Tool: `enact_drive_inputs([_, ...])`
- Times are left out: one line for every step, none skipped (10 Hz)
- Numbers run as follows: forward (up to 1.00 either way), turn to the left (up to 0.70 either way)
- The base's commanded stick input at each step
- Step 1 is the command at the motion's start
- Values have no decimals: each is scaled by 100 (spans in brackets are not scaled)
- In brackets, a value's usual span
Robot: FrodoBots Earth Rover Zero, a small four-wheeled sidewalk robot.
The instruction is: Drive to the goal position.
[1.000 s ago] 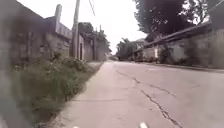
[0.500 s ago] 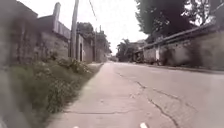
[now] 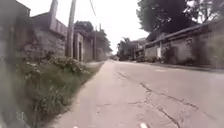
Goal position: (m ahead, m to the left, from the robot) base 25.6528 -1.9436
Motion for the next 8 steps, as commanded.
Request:
enact_drive_inputs([70,0])
enact_drive_inputs([70,3])
enact_drive_inputs([70,21])
enact_drive_inputs([70,34])
enact_drive_inputs([70,26])
enact_drive_inputs([70,11])
enact_drive_inputs([70,0])
enact_drive_inputs([70,0])
